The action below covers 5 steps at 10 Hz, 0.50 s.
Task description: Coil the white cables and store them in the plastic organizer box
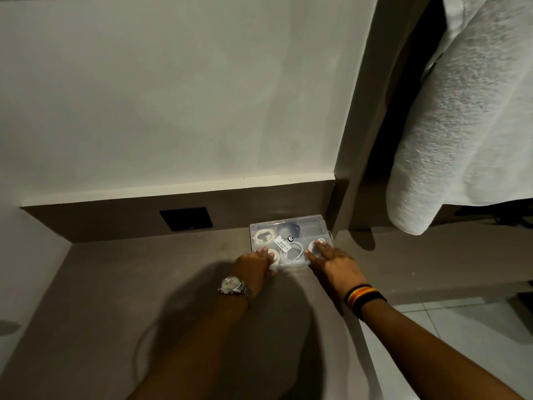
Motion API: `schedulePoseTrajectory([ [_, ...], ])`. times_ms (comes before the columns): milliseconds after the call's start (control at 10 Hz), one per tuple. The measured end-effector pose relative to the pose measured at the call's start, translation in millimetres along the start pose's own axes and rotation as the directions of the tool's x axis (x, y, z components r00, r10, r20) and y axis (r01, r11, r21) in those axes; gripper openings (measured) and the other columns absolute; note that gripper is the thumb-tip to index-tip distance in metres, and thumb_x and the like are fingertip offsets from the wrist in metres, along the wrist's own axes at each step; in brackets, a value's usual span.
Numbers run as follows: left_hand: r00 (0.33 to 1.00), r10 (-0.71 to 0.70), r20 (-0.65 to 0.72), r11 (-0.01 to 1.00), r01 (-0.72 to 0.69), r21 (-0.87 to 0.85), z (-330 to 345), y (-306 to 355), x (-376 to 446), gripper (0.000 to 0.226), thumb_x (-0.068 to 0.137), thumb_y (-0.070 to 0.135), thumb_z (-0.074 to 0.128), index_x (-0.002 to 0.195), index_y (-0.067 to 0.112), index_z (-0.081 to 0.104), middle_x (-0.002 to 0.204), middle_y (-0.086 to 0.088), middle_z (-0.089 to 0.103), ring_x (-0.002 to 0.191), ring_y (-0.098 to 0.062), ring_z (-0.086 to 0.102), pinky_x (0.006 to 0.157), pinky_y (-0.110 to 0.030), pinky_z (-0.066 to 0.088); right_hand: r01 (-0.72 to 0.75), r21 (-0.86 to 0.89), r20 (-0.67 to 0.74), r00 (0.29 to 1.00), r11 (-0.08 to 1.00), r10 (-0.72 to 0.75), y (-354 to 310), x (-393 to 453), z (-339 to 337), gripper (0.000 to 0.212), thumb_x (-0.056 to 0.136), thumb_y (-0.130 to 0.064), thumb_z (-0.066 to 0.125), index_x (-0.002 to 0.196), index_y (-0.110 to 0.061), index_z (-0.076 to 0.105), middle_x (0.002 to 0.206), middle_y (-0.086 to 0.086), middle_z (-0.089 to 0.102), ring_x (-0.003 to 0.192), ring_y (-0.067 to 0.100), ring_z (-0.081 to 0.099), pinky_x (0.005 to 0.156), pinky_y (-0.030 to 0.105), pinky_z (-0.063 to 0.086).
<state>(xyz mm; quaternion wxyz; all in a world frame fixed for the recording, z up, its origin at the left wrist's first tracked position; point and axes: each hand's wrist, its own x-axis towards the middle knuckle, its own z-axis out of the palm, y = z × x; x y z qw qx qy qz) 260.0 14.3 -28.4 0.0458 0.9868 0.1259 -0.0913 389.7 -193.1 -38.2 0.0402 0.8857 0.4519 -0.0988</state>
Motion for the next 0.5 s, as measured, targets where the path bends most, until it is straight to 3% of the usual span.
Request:
schedulePoseTrajectory([
  [100,0.998,0.022,0.051,1.0,-0.021,-0.012,-6.5,-5.6,12.2,0.042,0.098,0.035,0.053,0.138,0.021,0.055,0.143,-0.007,0.058,0.118,-0.031,0.063,0.096,-0.039,0.049,0.008,-0.043,-0.079,0.997,0.999,-0.011,2.3,11.2,-2.8,0.052,0.101,-0.036,0.048,0.152,-0.027,0.041,0.155,0.012,0.046,0.135,0.032,0.051,0.109,0.042,0.046],
  [300,0.993,0.007,0.118,1.0,-0.008,0.01,10.5,-6.3,19.0,0.052,0.099,0.031,0.051,0.147,0.016,0.041,0.154,-0.012,0.044,0.125,-0.035,0.057,0.099,-0.044,0.046,-0.004,-0.142,-0.119,0.993,0.99,-0.013,-1.9,18.8,-2.1,0.054,0.095,-0.035,0.059,0.144,-0.015,0.05,0.132,0.012,0.062,0.114,0.032,0.061,0.092,0.042,0.054],
  [400,0.997,0.002,0.075,1.0,-0.001,-0.015,16.1,-6.5,14.9,0.054,0.099,0.03,0.051,0.15,0.017,0.039,0.159,-0.009,0.039,0.133,-0.033,0.052,0.1,-0.042,0.045,-0.066,-0.114,-0.128,0.991,0.991,0.051,-11.8,17.2,2.7,0.058,0.091,-0.031,0.065,0.143,-0.01,0.052,0.131,0.016,0.063,0.114,0.035,0.062,0.095,0.044,0.054],
  [500,0.995,0.05,-0.083,0.988,-0.061,-0.139,8.4,-7.0,-0.1,0.055,0.094,0.035,0.06,0.144,0.015,0.051,0.156,-0.011,0.046,0.139,-0.029,0.05,0.111,-0.042,0.04,-0.197,-0.043,-0.064,0.979,0.98,0.194,-33.8,10.2,1.7,0.075,0.092,-0.028,0.062,0.156,-0.007,0.028,0.155,0.021,0.04,0.143,0.039,0.039,0.118,0.049,0.033],
])
